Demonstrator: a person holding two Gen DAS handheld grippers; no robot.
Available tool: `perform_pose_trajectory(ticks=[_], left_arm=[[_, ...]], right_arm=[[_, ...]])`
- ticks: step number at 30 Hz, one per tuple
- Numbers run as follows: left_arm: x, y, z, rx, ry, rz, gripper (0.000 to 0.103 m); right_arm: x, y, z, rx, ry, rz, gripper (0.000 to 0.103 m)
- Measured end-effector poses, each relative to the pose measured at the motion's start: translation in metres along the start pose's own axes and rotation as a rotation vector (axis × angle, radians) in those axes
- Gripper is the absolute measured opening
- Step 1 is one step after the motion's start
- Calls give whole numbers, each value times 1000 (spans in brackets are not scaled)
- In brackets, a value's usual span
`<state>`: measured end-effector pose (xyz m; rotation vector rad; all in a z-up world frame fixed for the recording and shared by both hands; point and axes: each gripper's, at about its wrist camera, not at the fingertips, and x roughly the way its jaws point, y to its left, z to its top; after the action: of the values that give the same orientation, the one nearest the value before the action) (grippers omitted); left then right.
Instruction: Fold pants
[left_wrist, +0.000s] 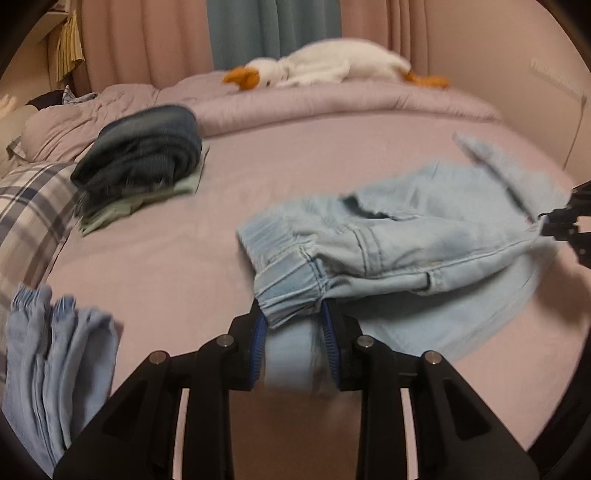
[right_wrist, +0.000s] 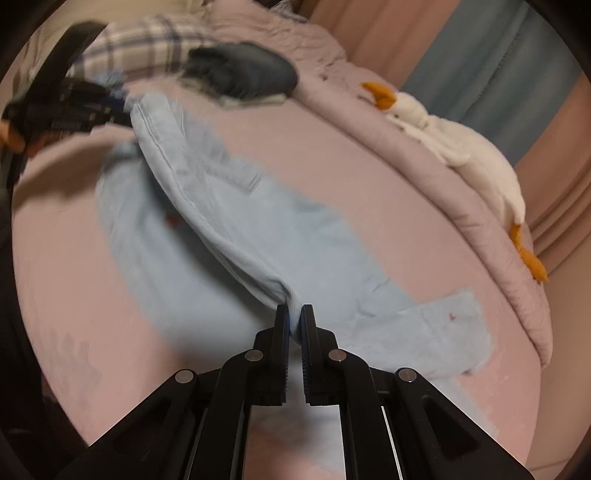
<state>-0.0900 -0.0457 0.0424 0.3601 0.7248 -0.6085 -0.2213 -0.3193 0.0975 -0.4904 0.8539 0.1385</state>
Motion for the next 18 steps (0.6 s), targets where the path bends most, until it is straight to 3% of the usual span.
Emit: perform_pose_trajectory(ticks=[4, 5, 6, 7, 11, 13, 16, 18], left_arm=[[3, 2, -12, -48, 27, 18, 32], [1, 5, -13, -70, 24, 21, 38], [-1, 8, -15, -86, 30, 34, 53], [-3, 11, -16, -111, 46, 66, 59], [-30, 21, -13, -221, -22, 73, 55], [-43, 17, -5, -241, -80, 26, 56], [-47, 3, 17, -241, -122, -53, 56], [-32, -8, 39, -244, -114, -89, 56]], right_arm=[[24, 27, -15, 1, 39, -24, 6], [29, 33, -17, -1, 49, -29, 6], [31, 37, -18, -11, 51, -35, 6], [31, 40, -20, -18, 47, -39, 6], [24, 46, -25, -39, 62, -32, 6], [14, 42, -25, -10, 49, -25, 7], [-12, 27, -20, 134, -49, 20, 11], [-21, 11, -16, 284, -117, 126, 13]])
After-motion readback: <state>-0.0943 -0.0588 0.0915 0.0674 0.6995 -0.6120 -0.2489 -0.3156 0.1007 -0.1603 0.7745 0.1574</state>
